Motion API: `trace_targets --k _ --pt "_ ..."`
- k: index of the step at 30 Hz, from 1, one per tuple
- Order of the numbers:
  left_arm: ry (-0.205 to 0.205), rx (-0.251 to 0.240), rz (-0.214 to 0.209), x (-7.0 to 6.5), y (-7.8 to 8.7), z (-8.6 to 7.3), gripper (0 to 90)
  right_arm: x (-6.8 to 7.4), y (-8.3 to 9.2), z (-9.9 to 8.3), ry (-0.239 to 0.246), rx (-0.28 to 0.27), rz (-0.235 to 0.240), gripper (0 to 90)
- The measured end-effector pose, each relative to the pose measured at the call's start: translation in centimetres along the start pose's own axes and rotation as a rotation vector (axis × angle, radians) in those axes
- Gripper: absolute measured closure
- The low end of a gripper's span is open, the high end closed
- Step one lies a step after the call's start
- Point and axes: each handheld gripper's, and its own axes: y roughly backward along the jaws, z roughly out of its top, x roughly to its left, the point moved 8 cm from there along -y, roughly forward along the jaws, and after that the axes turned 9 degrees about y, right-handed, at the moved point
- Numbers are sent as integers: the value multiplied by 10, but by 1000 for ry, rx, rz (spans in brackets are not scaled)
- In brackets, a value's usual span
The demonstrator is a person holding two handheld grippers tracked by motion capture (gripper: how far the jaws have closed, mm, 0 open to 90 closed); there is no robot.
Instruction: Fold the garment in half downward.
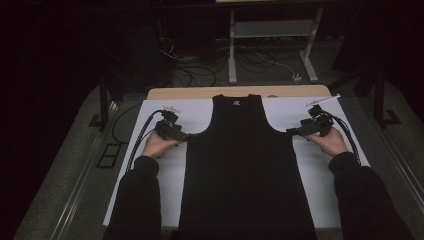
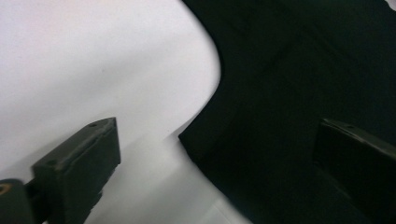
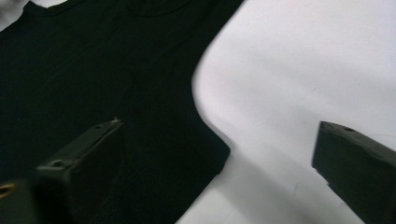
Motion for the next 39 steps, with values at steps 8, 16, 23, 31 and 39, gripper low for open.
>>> trace_targets --k 8,16,23,31,39 --pt "3 29 11 2 -2 -4 167 7 -8 -5 17 21 28 173" --pt "-10 24 28 1 -6 -4 351 9 -14 -7 21 42 4 398" --pt "-18 18 65 5 -4 -5 483 9 -18 -10 21 70 -32 560" --pt "-7 -54 85 9 -3 -9 695 13 -19 -11 24 87 -48 750" --pt "0 -69 85 2 -10 -8 793 15 -20 -12 12 85 -36 811"
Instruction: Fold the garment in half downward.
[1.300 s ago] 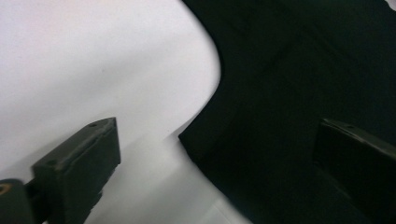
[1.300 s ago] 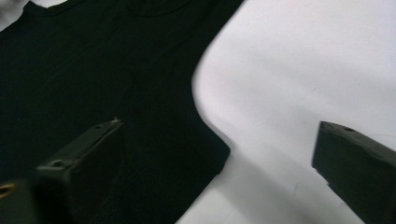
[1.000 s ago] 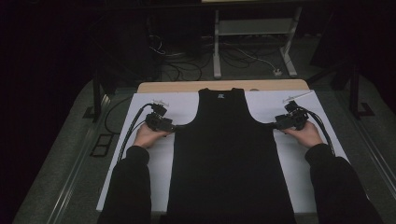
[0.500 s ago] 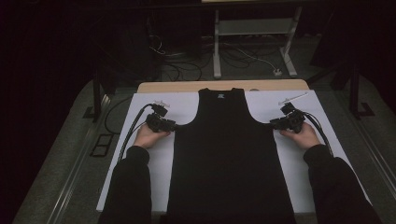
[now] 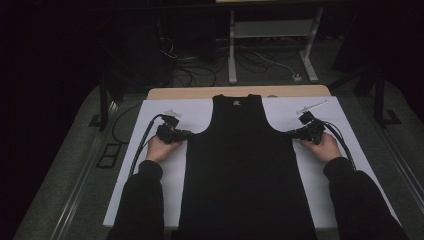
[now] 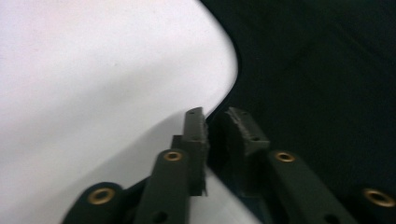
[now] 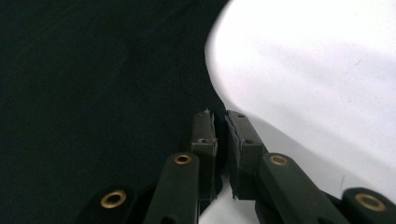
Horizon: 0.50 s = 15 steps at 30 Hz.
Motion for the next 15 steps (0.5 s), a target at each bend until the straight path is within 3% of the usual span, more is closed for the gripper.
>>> trace_targets --k 8,11,15 --pt "-7 -14 23 -2 3 -2 858 -1 1 -2 -46 -23 19 823" --pt "31 -17 -2 -2 5 0 861 -2 2 -3 -75 -30 29 831" --pt "46 -19 -21 -4 7 -2 863 -1 4 -4 -108 -60 44 834"
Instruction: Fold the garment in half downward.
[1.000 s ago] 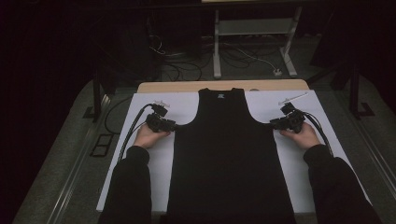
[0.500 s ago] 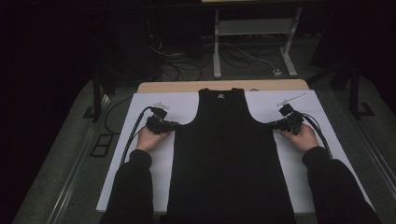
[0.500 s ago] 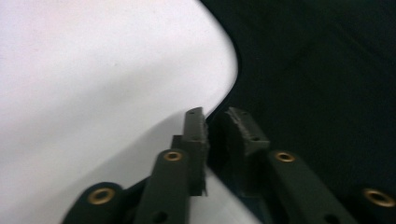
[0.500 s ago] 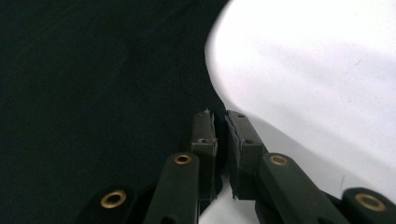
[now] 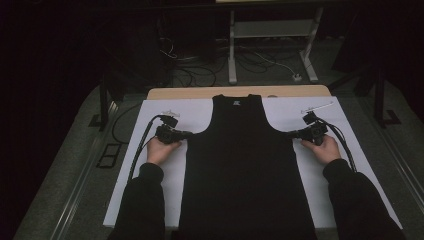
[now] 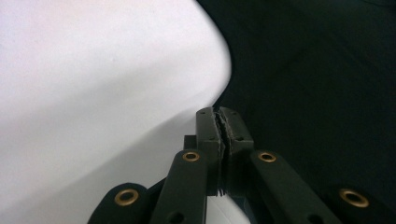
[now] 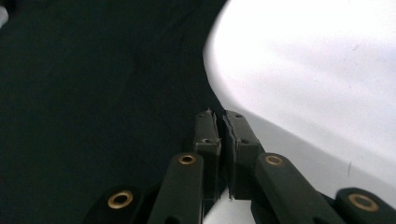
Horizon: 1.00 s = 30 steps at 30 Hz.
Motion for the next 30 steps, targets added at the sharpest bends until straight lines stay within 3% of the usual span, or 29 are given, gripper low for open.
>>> trace_targets --k 7,16,30 --pt "24 -35 -12 -6 10 0 864 5 8 2 -22 -46 18 833" --pt "6 -92 -33 -19 28 9 863 15 17 1 -31 -83 59 831" --pt "58 -149 -69 -27 46 4 862 29 36 -1 -34 -123 80 828"
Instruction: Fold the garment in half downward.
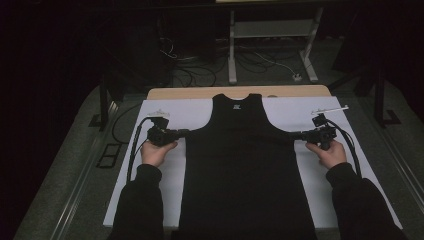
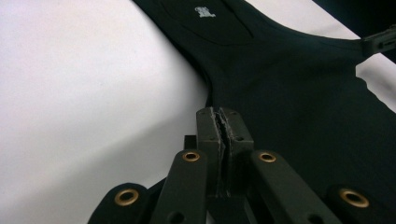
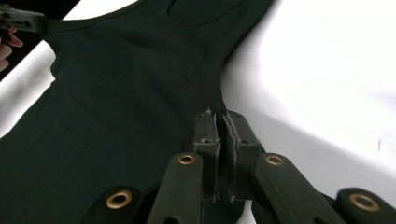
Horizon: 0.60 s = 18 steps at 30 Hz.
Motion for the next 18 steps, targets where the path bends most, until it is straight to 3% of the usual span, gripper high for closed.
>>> trace_targets --k 9,18 --pt "16 -6 -7 -3 8 -5 861 9 11 1 -6 -35 20 822" --pt "17 -12 -16 -8 16 -8 860 9 18 -6 -26 -25 19 821"
